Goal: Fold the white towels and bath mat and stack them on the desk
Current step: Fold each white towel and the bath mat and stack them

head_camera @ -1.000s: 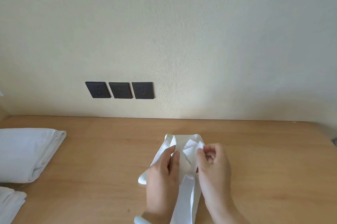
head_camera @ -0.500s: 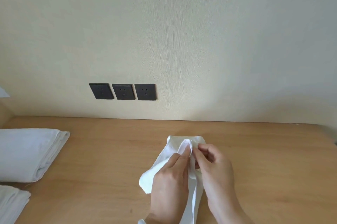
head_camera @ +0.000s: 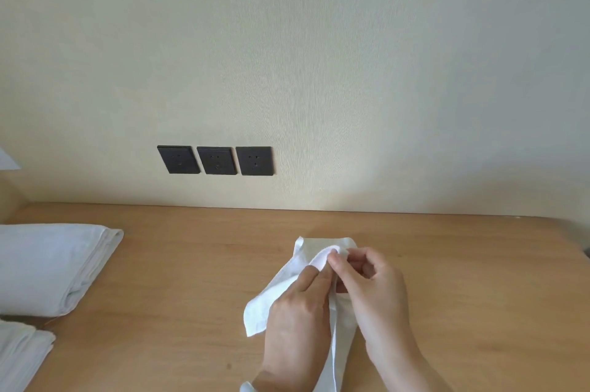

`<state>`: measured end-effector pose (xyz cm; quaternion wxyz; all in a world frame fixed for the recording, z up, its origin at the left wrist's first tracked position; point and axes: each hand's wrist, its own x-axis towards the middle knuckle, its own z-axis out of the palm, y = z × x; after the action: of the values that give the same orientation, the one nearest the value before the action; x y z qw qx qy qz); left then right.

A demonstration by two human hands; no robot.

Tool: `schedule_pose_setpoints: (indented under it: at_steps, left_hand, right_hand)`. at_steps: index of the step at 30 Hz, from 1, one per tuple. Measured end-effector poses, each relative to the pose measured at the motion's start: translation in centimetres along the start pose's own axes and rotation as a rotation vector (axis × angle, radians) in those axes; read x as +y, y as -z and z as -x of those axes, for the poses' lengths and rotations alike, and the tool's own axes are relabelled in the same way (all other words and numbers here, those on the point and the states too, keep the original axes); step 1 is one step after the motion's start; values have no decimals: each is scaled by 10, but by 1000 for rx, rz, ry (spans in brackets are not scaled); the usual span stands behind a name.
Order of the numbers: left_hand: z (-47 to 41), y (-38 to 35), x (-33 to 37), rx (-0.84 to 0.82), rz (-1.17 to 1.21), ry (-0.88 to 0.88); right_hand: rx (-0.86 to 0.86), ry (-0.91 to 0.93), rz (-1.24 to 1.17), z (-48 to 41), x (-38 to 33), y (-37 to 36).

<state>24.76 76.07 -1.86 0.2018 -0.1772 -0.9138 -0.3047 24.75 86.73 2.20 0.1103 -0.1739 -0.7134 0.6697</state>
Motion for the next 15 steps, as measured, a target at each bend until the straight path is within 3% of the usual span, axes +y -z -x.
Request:
schedule_pose_setpoints:
  at_steps: [5,8,12,15]
  left_hand:
    - [1,0,-8,-27,257,76]
    - [3,2,-24,-81,180,168]
    - [10,23,-69,-180,-9,476]
    - [-8,60,-85,-261,31,807]
  right_hand:
    - [-24,-85,-168,-10,-5,7]
    - [54,-41,-302,-22,-13,17]
    - [236,92,-424,-56,-41,61]
    - [330,154,-258,-80,-53,89]
